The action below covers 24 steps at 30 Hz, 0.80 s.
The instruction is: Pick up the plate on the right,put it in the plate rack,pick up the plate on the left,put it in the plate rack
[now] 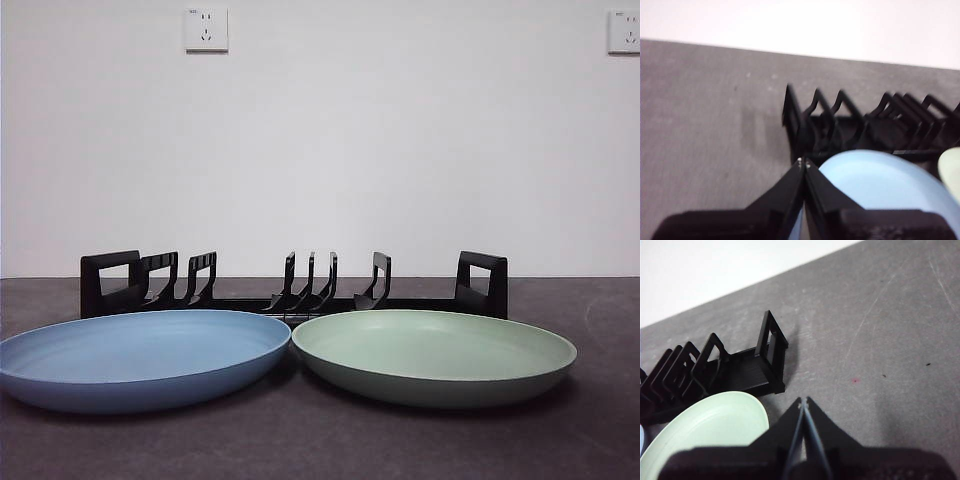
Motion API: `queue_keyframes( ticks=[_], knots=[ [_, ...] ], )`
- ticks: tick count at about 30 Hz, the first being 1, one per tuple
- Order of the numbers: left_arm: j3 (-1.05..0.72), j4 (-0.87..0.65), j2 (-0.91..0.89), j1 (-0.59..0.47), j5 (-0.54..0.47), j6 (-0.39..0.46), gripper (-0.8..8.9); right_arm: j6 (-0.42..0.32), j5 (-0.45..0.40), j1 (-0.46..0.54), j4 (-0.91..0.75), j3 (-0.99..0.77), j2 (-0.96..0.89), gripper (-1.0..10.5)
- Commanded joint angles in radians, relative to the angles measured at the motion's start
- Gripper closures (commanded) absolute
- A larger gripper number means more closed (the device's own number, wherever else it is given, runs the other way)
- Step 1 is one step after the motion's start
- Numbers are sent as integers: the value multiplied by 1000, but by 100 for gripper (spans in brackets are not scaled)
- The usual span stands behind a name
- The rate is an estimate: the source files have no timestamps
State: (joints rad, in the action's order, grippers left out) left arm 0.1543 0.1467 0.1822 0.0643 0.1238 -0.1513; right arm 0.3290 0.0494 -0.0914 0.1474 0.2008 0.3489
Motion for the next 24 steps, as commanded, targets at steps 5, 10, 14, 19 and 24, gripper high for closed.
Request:
queue_keyframes(
  ticks=[5,10,14,19,24],
  knots=[
    [149,-48,213,-3,14,-7,820,-29,8,-1,-9,157,295,957],
    [293,-31,458,-3,123,-7,820,-68,129,-1,21,291,538,957],
    [439,45,711,3,297,-6,819,-113,263,-1,133,428,752,947],
    [552,87,938,38,399,-3,818,-156,353,-2,191,519,925,876],
    [589,79,1014,92,402,-8,527,-174,353,-2,188,523,1014,752]
  ],
)
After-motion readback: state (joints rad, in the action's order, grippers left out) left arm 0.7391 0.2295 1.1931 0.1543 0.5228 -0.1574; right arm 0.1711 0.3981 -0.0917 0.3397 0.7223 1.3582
